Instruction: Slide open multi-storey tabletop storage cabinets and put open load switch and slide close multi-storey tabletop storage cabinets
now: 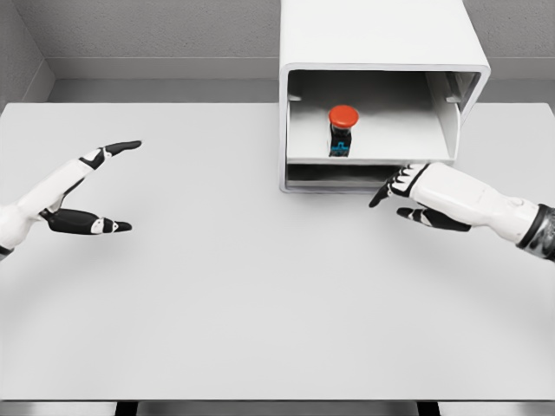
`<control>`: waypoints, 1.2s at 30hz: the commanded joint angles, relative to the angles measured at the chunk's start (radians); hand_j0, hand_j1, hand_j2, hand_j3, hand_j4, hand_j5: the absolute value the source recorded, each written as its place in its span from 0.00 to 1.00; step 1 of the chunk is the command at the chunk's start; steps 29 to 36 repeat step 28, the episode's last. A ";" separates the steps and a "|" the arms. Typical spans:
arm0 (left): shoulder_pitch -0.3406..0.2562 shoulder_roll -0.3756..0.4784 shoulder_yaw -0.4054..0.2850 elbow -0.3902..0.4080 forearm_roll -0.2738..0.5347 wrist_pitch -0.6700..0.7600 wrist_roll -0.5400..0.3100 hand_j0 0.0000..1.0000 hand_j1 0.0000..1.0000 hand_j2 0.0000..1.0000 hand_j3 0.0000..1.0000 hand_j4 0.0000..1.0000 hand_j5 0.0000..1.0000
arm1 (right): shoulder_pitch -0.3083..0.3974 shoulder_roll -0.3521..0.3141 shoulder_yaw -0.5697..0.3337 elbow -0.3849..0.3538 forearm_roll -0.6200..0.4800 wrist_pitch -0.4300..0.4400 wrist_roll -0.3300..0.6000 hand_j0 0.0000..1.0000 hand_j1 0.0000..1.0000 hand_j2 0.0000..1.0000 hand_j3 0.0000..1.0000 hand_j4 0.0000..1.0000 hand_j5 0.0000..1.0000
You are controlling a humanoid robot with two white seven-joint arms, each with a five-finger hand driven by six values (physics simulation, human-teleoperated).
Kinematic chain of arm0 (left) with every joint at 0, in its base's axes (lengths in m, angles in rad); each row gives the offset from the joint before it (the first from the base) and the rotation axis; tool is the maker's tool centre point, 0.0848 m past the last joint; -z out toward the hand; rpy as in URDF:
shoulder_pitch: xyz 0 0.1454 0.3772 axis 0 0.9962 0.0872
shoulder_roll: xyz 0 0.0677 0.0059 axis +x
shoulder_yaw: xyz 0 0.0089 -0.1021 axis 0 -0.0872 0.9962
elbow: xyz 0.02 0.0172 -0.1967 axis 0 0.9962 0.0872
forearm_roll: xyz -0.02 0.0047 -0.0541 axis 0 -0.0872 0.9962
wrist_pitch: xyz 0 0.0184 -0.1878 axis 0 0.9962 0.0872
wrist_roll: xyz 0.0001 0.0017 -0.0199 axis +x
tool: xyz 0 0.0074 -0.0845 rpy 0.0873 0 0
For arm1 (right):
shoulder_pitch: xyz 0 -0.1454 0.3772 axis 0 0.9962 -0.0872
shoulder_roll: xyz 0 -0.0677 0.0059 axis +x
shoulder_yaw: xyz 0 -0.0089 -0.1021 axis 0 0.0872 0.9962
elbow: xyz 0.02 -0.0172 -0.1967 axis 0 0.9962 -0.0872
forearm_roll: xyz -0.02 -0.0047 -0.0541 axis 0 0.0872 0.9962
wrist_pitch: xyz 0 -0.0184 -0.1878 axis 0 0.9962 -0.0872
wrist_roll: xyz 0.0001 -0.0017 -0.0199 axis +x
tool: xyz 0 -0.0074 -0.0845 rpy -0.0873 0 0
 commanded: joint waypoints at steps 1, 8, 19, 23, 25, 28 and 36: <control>0.000 0.000 0.005 0.028 0.007 0.002 0.000 1.00 1.00 1.00 1.00 1.00 1.00 | -0.002 0.022 0.006 0.025 -0.006 0.001 0.032 0.62 0.62 0.62 0.62 0.62 0.62; 0.000 -0.009 0.005 0.092 -0.038 0.002 0.000 1.00 1.00 1.00 1.00 1.00 1.00 | -0.081 0.070 0.042 0.106 -0.006 0.001 0.079 0.62 0.62 0.62 0.62 0.62 0.62; 0.000 -0.009 0.006 0.109 -0.038 0.002 0.000 1.00 1.00 1.00 1.00 1.00 1.00 | -0.046 -0.093 0.019 0.097 -0.069 0.001 0.055 0.64 0.64 0.64 0.64 0.64 0.64; 0.002 -0.009 0.005 0.109 -0.039 0.002 0.000 1.00 1.00 1.00 1.00 1.00 1.00 | 0.034 -0.099 -0.081 0.080 -0.072 0.001 0.055 0.65 0.65 0.65 0.65 0.65 0.65; 0.005 -0.009 0.005 0.109 -0.039 0.002 0.000 1.00 1.00 1.00 1.00 1.00 1.00 | 0.040 -0.099 -0.081 0.079 -0.072 0.001 0.055 0.66 0.66 0.66 0.66 0.66 0.66; 0.006 -0.009 0.005 0.109 -0.038 0.002 0.000 1.00 1.00 1.00 1.00 1.00 1.00 | 0.040 -0.099 -0.081 0.076 -0.072 0.001 0.055 0.66 0.66 0.66 0.66 0.66 0.66; 0.006 -0.009 0.005 0.109 -0.038 0.002 0.000 1.00 1.00 1.00 1.00 1.00 1.00 | 0.040 -0.099 -0.081 0.076 -0.072 0.001 0.055 0.66 0.66 0.66 0.66 0.66 0.66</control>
